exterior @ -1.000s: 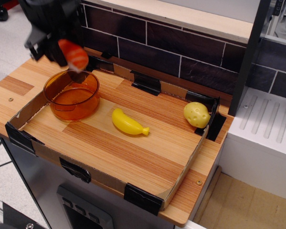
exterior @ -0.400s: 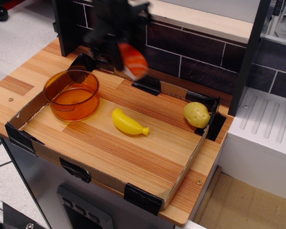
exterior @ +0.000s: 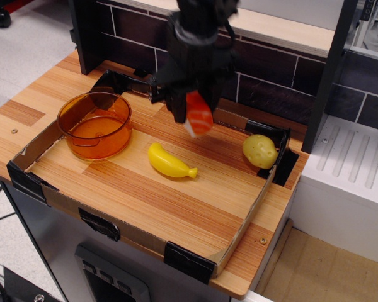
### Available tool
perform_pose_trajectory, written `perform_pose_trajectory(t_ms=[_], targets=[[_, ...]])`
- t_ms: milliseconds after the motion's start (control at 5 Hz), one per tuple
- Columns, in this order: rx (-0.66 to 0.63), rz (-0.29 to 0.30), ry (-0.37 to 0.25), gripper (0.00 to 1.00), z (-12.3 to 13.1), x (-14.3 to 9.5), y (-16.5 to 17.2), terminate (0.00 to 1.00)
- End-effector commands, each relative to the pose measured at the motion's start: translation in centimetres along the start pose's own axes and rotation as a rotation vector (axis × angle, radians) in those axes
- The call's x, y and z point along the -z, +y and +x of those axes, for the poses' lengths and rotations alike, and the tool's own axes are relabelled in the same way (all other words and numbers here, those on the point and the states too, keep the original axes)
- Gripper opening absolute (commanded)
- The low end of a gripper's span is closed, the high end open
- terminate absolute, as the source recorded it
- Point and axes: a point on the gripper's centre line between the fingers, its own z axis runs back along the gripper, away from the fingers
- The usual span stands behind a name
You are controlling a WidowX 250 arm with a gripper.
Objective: Take sushi out of pot
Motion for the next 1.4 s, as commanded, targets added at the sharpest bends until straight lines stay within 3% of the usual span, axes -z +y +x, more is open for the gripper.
perform_pose_trajectory(t_ms=[0, 200, 400, 600, 800, 1000, 1200], targets=[[0.239, -0.035, -0.05, 0.0, 0.1, 1.2, 0.5, 0.0], [0.239, -0.041, -0.018, 0.0, 0.3, 1.3, 0.5, 0.0], [0.187, -0.086, 0.017, 1.0, 0.6, 0.8, 0.9, 0.0], [0.147, -0.092, 0.083, 1.0, 1.2, 0.7, 1.2, 0.0], [0.116, -0.112, 0.073, 1.0, 1.8, -0.1, 1.3, 0.0], [0.057, -0.186, 0.066, 1.0, 2.7, -3.4, 1.8, 0.0], [0.012, -0.187, 0.079, 1.0, 3.5, -7.1, 2.4, 0.0]])
